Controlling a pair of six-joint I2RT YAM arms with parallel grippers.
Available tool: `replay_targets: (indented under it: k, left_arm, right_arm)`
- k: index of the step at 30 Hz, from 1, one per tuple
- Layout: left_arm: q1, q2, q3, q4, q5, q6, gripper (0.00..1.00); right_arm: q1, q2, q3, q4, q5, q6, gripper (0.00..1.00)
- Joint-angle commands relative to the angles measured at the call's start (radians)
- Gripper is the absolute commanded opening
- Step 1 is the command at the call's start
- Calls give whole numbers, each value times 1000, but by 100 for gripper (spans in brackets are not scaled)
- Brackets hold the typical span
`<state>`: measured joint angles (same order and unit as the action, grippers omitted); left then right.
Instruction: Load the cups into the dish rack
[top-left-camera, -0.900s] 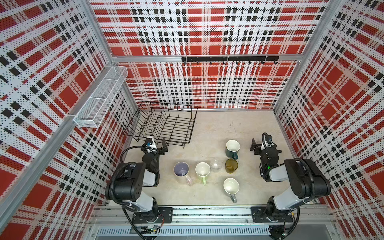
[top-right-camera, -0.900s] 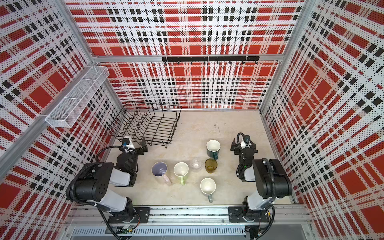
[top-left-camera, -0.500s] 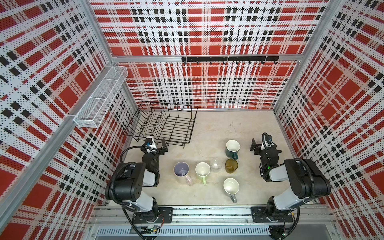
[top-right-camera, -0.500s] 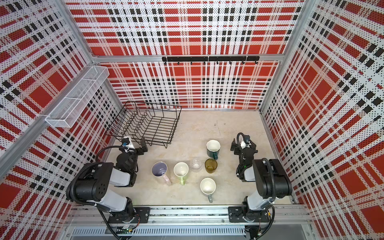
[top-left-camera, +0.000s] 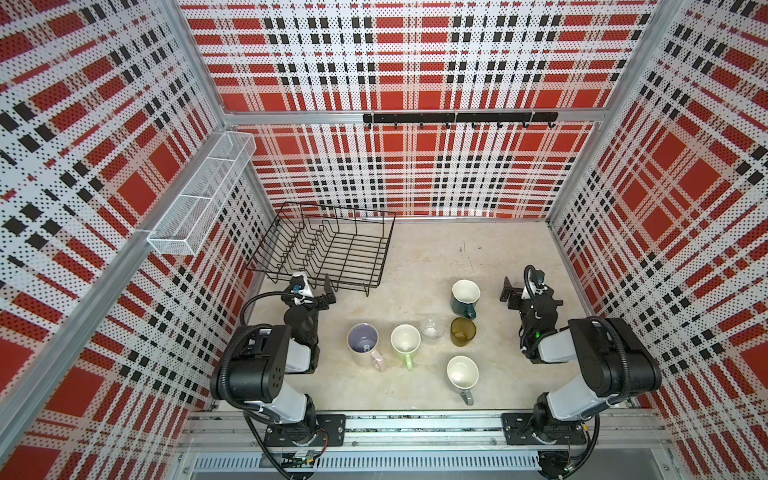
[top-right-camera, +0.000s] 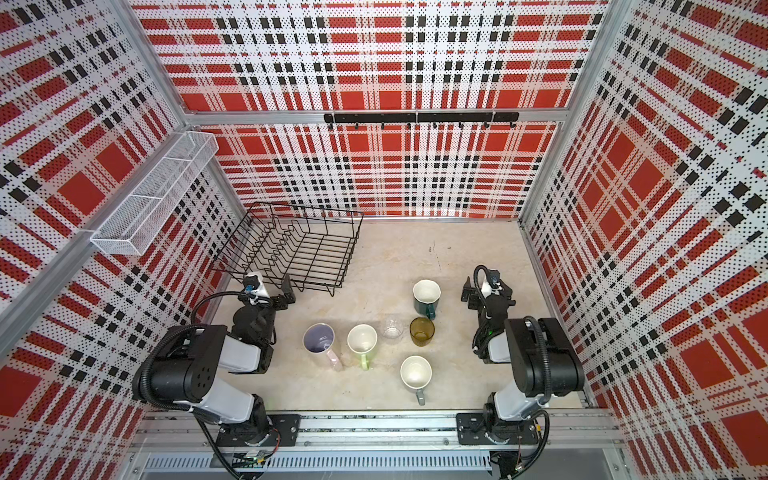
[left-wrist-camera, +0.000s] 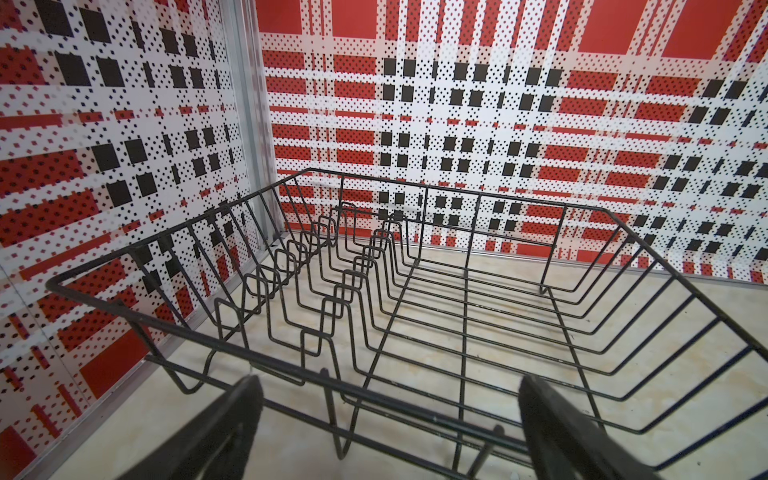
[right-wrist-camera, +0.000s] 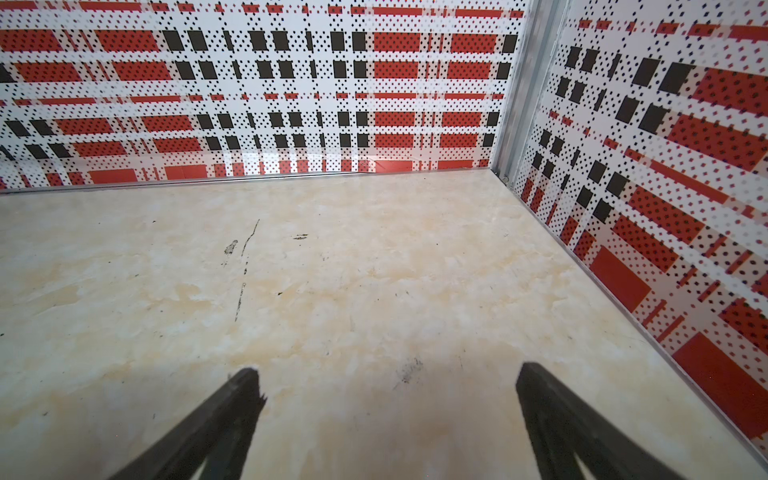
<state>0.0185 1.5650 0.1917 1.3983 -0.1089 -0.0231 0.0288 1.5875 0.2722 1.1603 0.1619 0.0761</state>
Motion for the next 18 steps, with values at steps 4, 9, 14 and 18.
replay_targets:
  k: [4, 9, 14, 18]
  left_arm:
    - [8, -4, 6, 14, -15, -15, 98]
    - [-35, -209, 36, -216, -204, -37, 98]
    - [-63, -393, 256, -758, -281, -169, 98]
    - [-39, -484, 396, -959, -247, -385, 98]
  right_arm:
    - [4, -59, 7, -6, 9, 5, 100]
    - [5, -191, 187, -428, 102, 38, 100]
    - [3, -286, 293, -525, 199, 150, 100]
    - [-15, -294, 432, -747, 219, 301, 100]
